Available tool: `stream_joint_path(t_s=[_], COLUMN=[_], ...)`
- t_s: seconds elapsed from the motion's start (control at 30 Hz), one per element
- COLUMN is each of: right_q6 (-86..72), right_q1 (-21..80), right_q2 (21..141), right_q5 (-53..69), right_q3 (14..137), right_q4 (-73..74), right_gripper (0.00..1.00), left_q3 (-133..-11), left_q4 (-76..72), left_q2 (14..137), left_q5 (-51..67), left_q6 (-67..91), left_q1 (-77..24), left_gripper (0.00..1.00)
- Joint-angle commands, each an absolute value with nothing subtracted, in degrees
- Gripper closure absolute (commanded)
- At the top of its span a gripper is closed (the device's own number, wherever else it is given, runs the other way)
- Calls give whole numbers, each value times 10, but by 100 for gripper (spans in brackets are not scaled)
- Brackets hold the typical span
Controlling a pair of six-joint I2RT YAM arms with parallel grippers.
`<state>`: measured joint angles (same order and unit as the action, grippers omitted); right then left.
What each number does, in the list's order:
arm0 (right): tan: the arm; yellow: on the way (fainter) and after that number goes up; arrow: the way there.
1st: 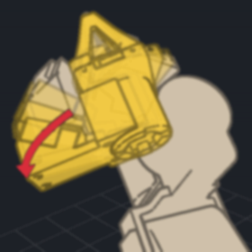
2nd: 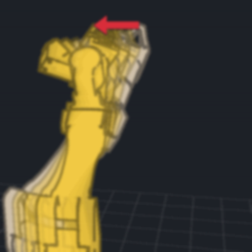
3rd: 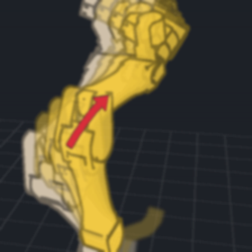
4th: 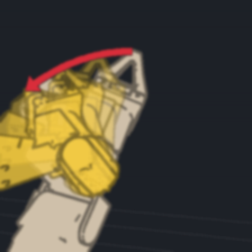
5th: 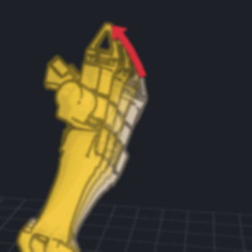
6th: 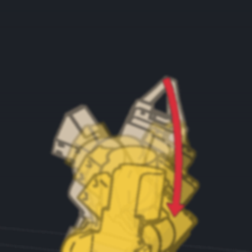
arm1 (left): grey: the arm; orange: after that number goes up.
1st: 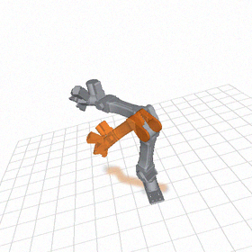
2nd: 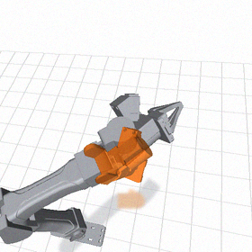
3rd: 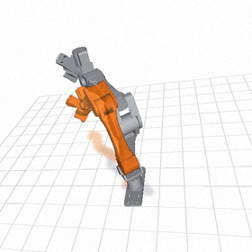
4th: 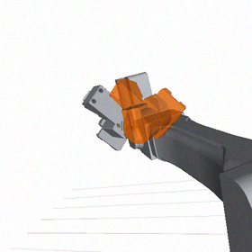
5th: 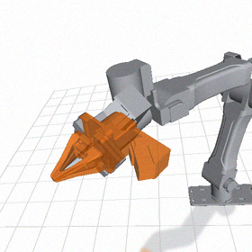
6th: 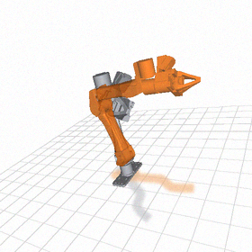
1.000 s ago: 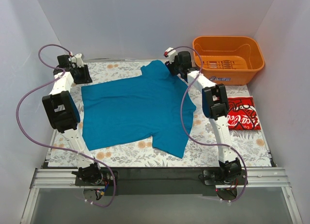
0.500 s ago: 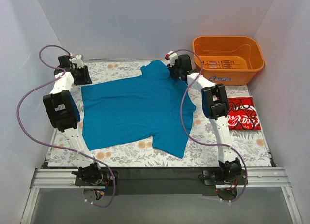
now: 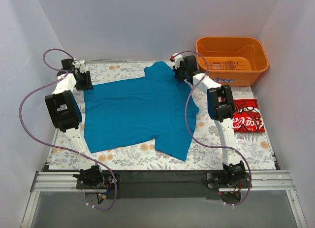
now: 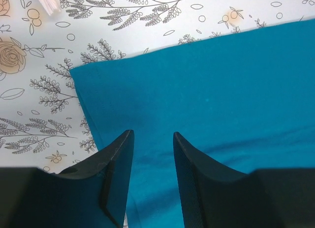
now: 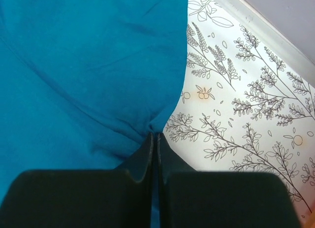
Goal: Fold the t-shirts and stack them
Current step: Fold the tshirt
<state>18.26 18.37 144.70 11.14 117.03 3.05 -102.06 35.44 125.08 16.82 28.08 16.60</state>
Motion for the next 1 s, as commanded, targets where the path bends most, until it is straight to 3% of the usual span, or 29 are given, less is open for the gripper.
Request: stream_joint_path(t_s=[0.0, 0.87, 0.9, 0.97], right_q6=[189, 208, 212, 225], right_q1=[181, 180, 180, 180], right_q2=[1401, 1386, 1383, 1369], right_q5=[127, 130, 109, 114], right_q3=[1155, 1175, 1172, 1158], right_q4=[54, 18, 19, 22], right_gripper=[99, 99, 78, 60], left_q3=[-1030, -1169, -1167, -1159], left_q4=[359, 311, 332, 343], left_q2=[1242, 1364, 1353, 1328], left_q5=[156, 87, 107, 125], left_q6=[265, 245, 245, 245], left_q1=[169, 169, 170, 170], left_gripper=[64, 60, 60, 60])
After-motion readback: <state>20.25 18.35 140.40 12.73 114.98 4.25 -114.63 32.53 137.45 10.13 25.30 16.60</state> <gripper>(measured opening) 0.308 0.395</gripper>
